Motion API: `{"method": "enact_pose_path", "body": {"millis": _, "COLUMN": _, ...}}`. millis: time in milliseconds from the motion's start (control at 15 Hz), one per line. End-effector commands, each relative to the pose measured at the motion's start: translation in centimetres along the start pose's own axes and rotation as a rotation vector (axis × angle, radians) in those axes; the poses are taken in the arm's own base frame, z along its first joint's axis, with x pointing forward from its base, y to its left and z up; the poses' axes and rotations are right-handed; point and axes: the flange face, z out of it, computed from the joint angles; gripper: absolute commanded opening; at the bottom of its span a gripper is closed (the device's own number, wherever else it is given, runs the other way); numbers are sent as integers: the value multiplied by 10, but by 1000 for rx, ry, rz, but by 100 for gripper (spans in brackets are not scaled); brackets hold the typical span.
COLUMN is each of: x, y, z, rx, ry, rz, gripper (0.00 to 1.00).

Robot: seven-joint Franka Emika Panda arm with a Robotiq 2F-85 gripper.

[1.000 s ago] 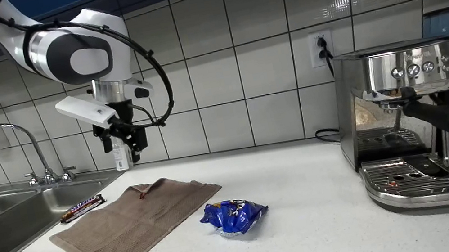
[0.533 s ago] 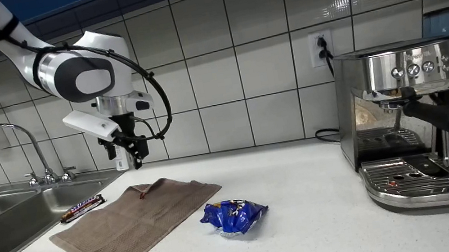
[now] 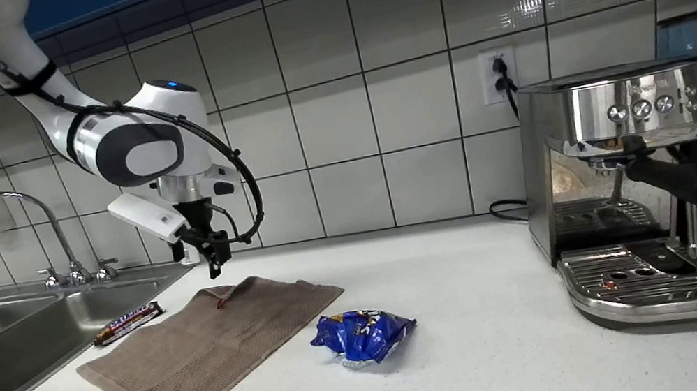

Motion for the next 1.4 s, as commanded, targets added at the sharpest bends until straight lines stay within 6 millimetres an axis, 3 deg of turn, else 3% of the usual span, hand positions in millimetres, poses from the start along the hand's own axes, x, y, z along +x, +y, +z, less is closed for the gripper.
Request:
{"method": "enact_pose_path", "body": {"millis": 0, "x": 17, "y": -2, "z": 19, "rx": 27, "ry": 8, "rz": 14, "gripper": 100}}
{"method": "enact_pose_path", "body": {"millis": 800, "x": 48, "y": 12, "z": 72, "rx": 42, "ry": -6, "rz": 66, "gripper": 100}}
{"method": "enact_pose_path", "body": {"millis": 1333, "x": 58, "y": 12, "z": 91, "rx": 68, "ry": -23, "rz": 78, "gripper": 100}}
